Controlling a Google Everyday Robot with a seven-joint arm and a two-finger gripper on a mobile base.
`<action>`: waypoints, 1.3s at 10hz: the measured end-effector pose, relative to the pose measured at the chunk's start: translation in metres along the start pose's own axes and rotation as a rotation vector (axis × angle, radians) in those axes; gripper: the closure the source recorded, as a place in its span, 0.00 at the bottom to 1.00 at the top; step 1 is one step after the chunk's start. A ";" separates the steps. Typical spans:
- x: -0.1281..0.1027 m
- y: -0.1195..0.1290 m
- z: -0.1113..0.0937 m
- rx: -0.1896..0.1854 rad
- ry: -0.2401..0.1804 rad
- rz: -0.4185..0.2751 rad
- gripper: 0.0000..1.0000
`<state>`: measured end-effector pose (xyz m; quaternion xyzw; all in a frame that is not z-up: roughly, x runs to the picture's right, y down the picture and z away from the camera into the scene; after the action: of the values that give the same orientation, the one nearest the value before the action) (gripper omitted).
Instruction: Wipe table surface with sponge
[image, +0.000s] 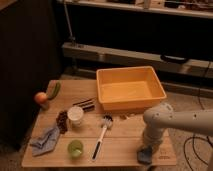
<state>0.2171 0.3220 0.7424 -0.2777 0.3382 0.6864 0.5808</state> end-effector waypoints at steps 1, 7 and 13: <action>0.016 0.009 -0.003 -0.005 -0.010 -0.023 0.86; 0.041 0.090 -0.012 -0.012 -0.049 -0.203 0.86; 0.034 0.113 -0.035 0.027 -0.106 -0.227 0.86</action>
<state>0.0993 0.3041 0.7101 -0.2700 0.2825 0.6253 0.6755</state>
